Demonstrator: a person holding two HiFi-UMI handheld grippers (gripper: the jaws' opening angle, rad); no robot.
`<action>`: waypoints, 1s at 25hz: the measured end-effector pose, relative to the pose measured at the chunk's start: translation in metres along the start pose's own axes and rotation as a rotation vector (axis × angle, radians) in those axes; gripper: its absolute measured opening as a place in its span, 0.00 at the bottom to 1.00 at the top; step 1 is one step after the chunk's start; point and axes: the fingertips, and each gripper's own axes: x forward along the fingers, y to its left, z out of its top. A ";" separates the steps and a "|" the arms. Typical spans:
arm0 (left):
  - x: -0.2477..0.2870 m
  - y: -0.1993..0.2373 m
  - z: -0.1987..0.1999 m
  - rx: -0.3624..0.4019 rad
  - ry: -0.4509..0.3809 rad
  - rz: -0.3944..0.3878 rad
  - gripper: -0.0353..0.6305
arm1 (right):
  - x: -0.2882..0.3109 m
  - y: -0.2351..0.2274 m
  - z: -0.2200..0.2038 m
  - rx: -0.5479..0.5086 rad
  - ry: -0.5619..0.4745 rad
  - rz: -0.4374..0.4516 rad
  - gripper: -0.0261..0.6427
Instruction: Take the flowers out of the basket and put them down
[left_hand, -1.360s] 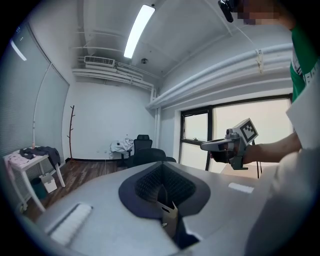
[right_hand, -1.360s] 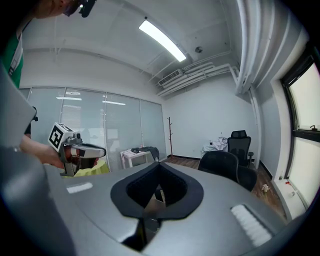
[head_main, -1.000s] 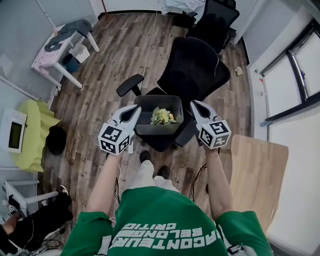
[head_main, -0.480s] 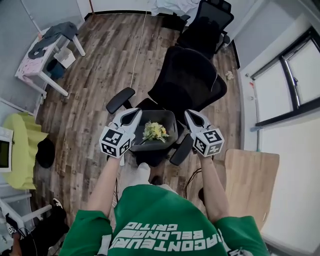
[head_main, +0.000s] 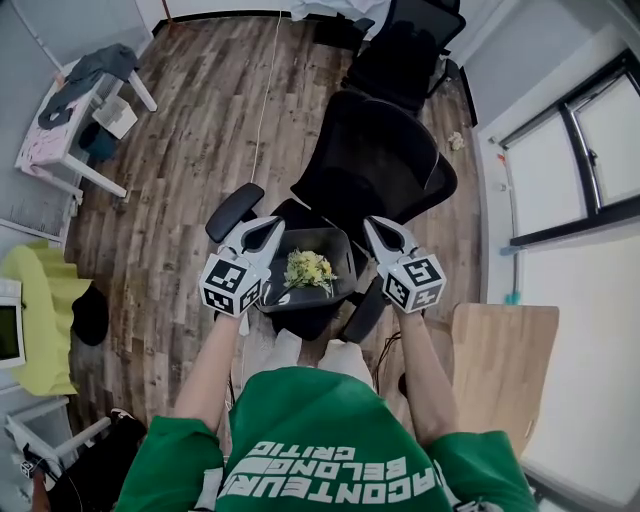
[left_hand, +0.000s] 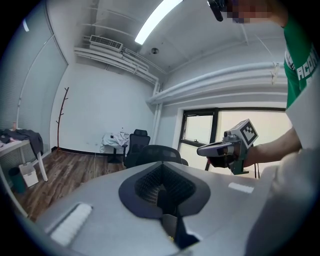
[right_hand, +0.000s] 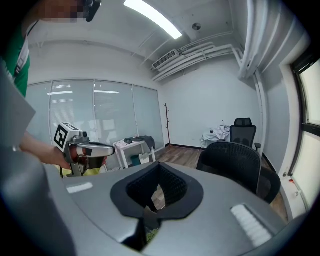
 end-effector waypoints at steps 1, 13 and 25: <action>0.003 -0.001 -0.001 -0.001 0.001 0.002 0.08 | 0.002 -0.003 -0.001 0.000 0.000 0.008 0.05; 0.029 -0.008 -0.018 -0.020 0.024 0.143 0.08 | 0.024 -0.031 -0.013 0.006 0.023 0.184 0.05; 0.052 -0.022 -0.043 -0.042 0.049 0.188 0.08 | 0.030 -0.052 -0.041 0.030 0.063 0.243 0.05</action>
